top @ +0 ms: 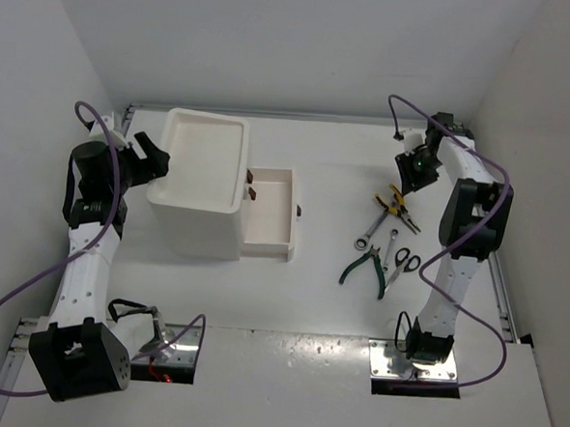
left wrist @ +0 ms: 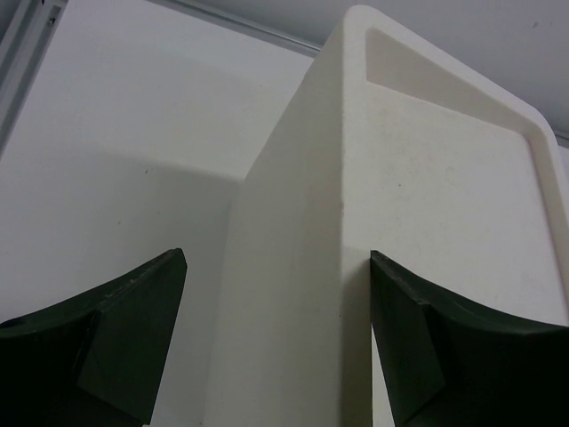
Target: Sort the tools into containers
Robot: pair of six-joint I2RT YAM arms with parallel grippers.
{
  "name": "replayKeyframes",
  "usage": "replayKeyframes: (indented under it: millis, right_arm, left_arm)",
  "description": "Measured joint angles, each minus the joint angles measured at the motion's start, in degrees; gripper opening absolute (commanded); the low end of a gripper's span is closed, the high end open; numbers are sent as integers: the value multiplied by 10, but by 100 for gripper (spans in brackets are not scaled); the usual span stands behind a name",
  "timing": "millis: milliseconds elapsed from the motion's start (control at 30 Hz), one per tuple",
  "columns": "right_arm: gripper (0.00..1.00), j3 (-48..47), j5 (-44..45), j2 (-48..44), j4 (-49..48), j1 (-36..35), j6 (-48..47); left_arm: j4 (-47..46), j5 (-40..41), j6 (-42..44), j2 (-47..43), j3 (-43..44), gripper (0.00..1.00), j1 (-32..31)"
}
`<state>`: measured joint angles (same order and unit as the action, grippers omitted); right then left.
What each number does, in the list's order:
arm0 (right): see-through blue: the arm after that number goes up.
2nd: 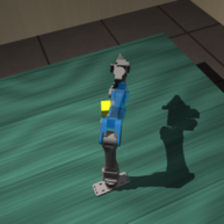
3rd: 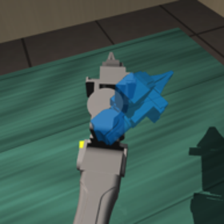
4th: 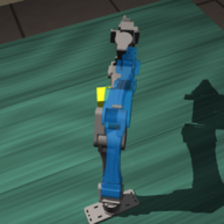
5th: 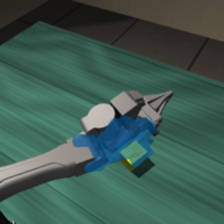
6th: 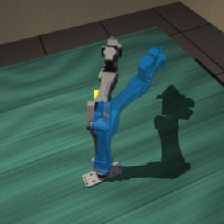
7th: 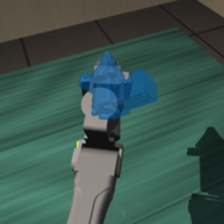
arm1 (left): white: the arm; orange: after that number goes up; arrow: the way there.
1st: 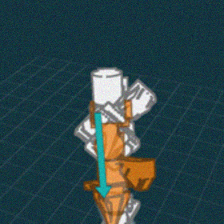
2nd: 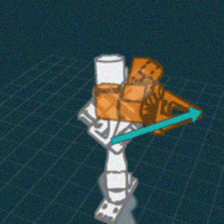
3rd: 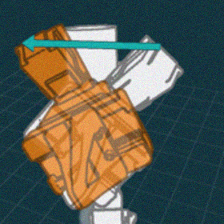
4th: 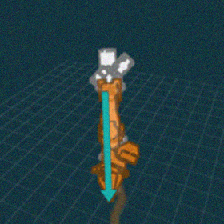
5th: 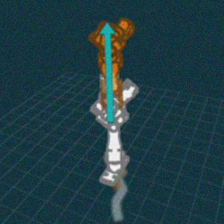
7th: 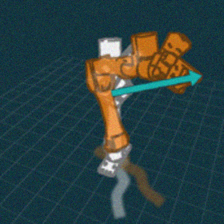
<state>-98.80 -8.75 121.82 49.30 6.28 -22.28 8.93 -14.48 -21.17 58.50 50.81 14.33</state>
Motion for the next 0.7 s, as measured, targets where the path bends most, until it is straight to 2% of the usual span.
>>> replayKeyframes:
  millis: [133,600,700]
  right_arm:
    - [45,-38,-27,38,20,1,-23]
    - [45,-40,-48,72,33,0,-52]
    - [38,-40,-48,86,31,0,-52]
  left_arm:
    - [-5,-3,3,10,5,85,0]
    - [-19,-9,6,29,12,85,0]
    - [-20,-9,6,30,12,85,0]
